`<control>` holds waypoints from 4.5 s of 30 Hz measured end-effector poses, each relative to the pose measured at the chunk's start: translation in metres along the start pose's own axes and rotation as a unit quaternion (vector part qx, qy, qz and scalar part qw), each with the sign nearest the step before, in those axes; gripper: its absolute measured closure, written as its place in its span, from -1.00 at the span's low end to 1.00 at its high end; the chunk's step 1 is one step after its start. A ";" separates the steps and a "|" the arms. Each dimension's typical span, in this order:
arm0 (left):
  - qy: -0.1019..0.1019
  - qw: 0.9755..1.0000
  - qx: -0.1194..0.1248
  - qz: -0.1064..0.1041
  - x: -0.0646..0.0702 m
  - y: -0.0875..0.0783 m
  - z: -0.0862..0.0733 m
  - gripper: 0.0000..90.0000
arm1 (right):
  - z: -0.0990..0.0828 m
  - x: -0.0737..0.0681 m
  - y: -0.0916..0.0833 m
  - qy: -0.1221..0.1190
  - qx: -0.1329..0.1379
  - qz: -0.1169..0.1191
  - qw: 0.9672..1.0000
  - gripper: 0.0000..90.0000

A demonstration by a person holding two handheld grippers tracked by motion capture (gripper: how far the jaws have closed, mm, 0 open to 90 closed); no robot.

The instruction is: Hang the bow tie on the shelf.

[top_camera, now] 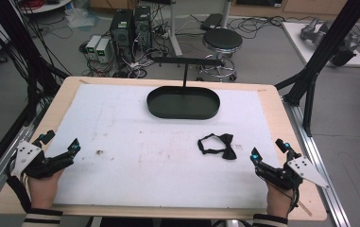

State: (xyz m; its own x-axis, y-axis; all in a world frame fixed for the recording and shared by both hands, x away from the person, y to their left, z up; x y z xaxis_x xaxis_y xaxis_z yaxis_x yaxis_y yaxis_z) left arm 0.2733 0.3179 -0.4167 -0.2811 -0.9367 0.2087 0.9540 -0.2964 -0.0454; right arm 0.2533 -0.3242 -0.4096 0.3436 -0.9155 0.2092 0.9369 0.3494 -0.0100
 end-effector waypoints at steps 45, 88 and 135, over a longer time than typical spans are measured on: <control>0.001 1.000 -0.017 -0.002 0.001 0.007 -0.005 -0.74 | -0.014 -0.023 0.091 0.043 -0.258 0.103 0.960 0.01; 0.000 1.000 -0.018 0.005 -0.002 0.003 -0.005 -0.74 | -0.016 -0.053 0.116 -0.099 -0.286 0.059 0.951 0.73; -0.001 1.000 0.001 -0.006 -0.004 -0.005 -0.003 -0.73 | 0.132 -0.026 0.195 -0.207 -0.023 -0.041 0.977 0.73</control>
State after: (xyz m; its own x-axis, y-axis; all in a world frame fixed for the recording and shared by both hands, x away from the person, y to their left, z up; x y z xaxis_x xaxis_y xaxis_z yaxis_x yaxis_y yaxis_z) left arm 0.2694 0.3223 -0.4199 -0.2915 -0.9328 0.2120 0.9511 -0.3064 -0.0401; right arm 0.4184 -0.2061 -0.2880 0.2203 -0.7771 0.5895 0.9656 0.2594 -0.0188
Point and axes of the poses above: each handheld gripper's, and its own axes: y roughly forward along the jaws, z roughly out of its top, x roughly to its right, the point moved 2 cm from there along y, roughly forward along the jaws, and after that the axes turned 13 degrees about -y, right-handed, at the moved point
